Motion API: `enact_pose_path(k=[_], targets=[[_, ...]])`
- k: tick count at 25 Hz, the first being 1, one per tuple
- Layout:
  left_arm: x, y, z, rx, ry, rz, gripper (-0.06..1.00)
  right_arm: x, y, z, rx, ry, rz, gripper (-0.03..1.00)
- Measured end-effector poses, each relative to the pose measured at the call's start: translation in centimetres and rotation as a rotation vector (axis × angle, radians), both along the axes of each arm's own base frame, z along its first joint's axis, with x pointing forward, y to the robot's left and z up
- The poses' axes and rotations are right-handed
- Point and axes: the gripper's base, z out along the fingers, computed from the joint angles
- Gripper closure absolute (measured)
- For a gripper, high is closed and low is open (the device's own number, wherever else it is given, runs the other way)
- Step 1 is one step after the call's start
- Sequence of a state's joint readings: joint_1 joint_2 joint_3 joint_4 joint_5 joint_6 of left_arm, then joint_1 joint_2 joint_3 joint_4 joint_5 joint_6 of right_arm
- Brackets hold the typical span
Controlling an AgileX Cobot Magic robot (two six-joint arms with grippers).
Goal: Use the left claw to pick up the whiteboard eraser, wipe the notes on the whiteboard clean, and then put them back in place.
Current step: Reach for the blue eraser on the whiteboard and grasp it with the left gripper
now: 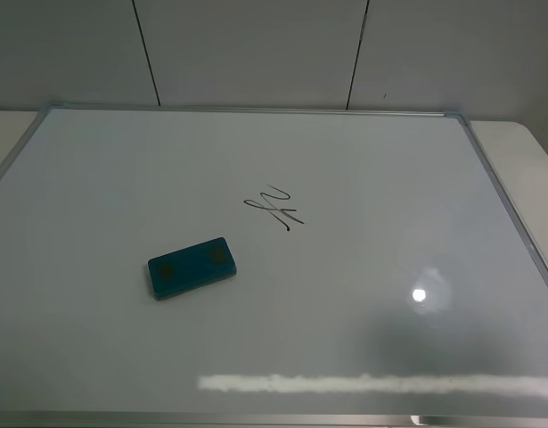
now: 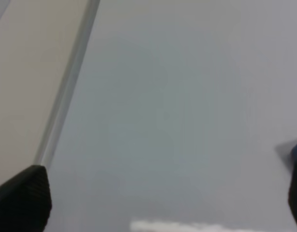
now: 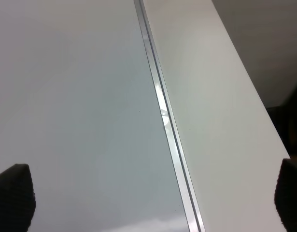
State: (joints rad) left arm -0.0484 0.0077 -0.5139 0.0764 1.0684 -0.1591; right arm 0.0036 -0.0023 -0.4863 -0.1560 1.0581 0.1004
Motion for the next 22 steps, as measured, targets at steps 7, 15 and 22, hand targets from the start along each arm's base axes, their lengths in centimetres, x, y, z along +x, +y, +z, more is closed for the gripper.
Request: enact_pose_path(k=[7,15,22], targets=[[3.1,-1.0,1.7,0.041,0.181,-0.135,-0.05,0.0,0.0,0.0,0.000,0.000,0.000,-0.02],[9.1,-2.8,3.2,0.122,0.382,-0.413,-0.05,0.0,0.0,0.0,0.000,0.000,0.000,-0.02],[12.3,-5.6,1.9,0.219,0.508,-0.706,-0.05,0.0,0.0,0.0,0.000,0.000,0.000,-0.02]])
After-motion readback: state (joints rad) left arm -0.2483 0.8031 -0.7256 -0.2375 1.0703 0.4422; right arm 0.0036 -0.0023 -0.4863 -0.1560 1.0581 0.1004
